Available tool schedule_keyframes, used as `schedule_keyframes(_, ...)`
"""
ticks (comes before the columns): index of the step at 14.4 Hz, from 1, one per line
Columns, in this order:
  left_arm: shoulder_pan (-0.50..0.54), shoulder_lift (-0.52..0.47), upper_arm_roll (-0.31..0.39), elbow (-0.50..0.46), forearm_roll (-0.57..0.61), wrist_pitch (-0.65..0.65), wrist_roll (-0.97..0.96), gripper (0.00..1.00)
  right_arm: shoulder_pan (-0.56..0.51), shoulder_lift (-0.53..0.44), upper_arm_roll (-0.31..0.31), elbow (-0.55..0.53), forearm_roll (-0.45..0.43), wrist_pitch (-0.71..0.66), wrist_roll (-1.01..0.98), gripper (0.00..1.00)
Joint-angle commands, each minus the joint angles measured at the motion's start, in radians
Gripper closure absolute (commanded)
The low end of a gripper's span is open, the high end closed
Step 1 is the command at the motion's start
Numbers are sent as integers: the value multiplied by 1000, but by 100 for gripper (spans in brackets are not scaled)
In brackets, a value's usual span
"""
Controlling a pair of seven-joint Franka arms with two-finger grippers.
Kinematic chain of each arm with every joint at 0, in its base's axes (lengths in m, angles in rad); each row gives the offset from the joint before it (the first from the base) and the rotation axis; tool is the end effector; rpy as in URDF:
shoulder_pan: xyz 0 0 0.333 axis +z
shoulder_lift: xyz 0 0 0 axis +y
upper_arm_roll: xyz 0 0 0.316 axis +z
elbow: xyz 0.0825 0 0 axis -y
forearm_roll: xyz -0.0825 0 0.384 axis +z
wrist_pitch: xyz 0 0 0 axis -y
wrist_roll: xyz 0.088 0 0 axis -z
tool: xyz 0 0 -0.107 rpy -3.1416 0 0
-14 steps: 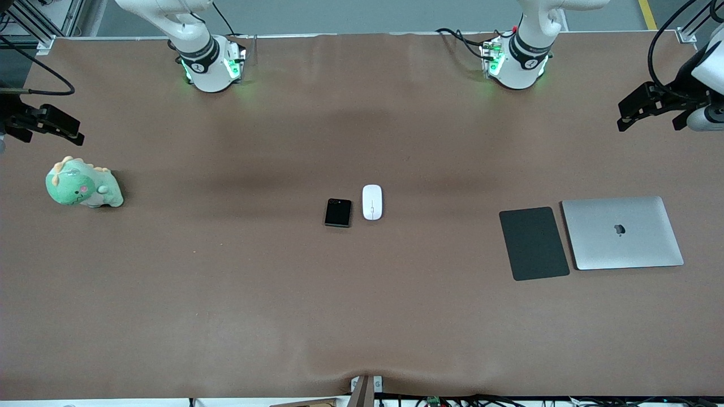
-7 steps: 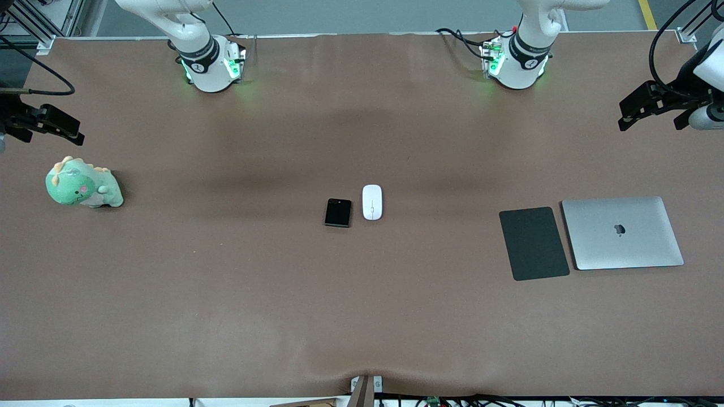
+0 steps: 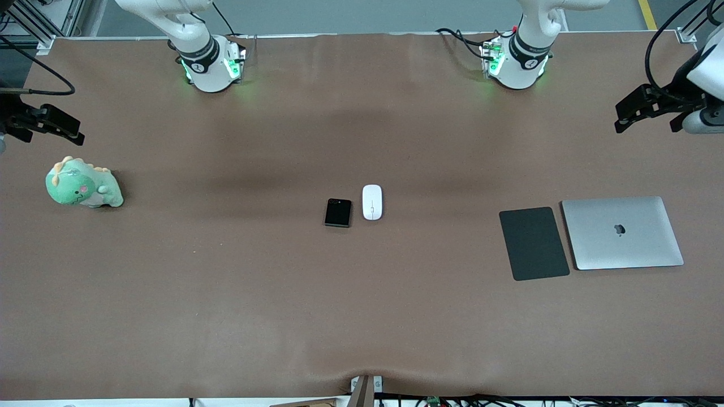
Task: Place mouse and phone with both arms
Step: 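Move the left gripper toward the white mouse beside the black phone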
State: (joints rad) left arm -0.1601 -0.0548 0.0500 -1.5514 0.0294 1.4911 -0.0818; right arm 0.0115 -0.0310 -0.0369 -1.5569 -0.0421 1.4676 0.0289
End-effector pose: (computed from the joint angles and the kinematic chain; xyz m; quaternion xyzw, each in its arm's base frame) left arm 0.5266 -0.0540 0.6563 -0.9998 0.0131 0.0015 0.0135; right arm 0.5339 -0.0188 0.6392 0.9990 -0.0287 -0.0291 0.0205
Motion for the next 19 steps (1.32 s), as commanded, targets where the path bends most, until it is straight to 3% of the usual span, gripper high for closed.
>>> schedule_keyframes(1,-9,47,-7,28,-2,-9,5,0,-8,-12,8,0,5,-10,-6,0)
schedule_keyframes(5,-28,116,-33,28,-16,9,-15,0,-4,-12,11,0,5,-29,-1,0)
schedule_keyframes(8,-38,163,-85,-27,-14,124,-54,0,-8,-12,11,0,5,-46,-3,0)
schedule_keyframes(11,-38,234,-182,-56,-8,216,-185,0,-8,-10,9,1,7,-40,-3,0)
schedule_keyframes(16,-38,282,-277,-220,-13,503,-259,0,-5,-10,9,0,22,-41,-1,0)
schedule_keyframes(19,-97,337,-305,-222,-11,564,-398,0,-8,-12,9,0,22,-47,-1,0)
